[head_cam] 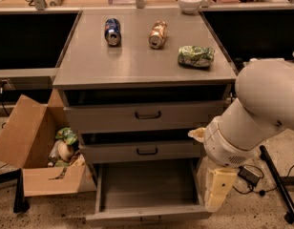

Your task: Close bottom drawer

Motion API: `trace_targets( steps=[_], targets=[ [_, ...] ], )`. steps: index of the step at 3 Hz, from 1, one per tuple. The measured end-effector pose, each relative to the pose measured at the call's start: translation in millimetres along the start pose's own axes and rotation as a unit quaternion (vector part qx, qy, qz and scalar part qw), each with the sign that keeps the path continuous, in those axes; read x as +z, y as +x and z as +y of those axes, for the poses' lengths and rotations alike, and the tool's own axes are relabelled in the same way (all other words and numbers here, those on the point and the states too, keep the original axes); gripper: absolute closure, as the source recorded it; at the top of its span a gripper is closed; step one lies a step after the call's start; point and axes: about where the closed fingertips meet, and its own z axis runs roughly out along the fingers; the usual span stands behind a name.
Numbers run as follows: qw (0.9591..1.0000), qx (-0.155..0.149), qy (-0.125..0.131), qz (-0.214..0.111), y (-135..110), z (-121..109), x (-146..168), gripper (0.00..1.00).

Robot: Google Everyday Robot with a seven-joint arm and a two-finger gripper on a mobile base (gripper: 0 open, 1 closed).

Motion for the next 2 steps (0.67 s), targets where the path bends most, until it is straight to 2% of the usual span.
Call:
trace_targets(
  steps=[1,2],
  targets=[
    [0.9998,0.008,-0.009,-0.014,13.0,1.4,28.3,0.0],
    [0.9987,0.001,-0.019,-0.046,33.1,2.2,80.5,0.0]
  ],
)
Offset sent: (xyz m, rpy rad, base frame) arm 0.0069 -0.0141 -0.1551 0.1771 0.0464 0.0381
